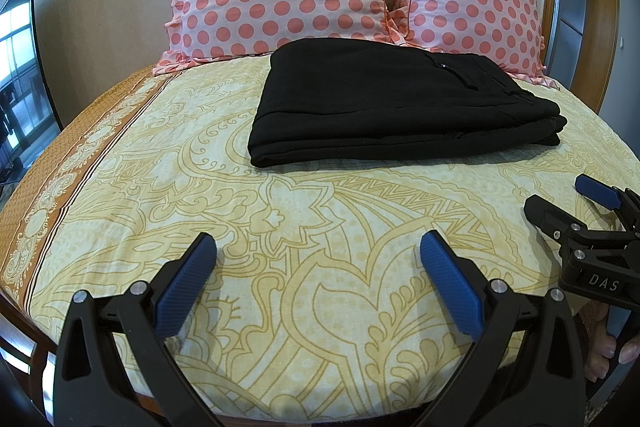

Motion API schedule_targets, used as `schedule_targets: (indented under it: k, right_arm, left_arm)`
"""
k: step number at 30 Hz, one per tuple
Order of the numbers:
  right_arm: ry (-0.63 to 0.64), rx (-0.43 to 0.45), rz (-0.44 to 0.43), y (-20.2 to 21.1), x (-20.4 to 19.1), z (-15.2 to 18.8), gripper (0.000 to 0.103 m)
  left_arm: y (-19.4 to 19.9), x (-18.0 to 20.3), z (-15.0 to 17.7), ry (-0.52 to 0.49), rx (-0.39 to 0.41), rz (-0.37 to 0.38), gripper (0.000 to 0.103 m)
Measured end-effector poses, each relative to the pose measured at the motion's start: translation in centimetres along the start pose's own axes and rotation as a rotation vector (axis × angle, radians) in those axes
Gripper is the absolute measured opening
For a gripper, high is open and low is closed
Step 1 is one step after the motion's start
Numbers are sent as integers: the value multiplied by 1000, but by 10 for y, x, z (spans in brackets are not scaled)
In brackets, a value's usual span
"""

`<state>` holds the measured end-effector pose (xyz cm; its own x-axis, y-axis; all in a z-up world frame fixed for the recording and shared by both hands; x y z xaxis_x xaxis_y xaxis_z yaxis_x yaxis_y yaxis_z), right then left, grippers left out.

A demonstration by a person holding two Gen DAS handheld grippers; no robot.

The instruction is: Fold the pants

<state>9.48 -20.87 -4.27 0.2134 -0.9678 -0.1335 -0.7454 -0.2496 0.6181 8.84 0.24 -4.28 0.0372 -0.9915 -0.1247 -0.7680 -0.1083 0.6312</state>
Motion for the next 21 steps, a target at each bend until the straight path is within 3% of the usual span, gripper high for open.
schedule_targets:
  k: [21]
  right_arm:
    - [0, 0, 0, 0, 0, 0, 102]
  left_arm:
    - [-2, 0, 0, -2, -18, 1, 101]
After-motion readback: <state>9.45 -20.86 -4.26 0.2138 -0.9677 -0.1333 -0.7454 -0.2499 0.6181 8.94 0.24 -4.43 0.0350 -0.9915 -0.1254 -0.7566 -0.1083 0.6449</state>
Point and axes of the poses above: each gripper's, at about its wrist camera, not at the fingertips, and y roughly against the way its jaws point, x to its right, z to its underside, the point moved 9 cm from there along -y, roughly the way its jaws point, and after that the axes turned 9 degrees about -z, right-handed, at the moved point
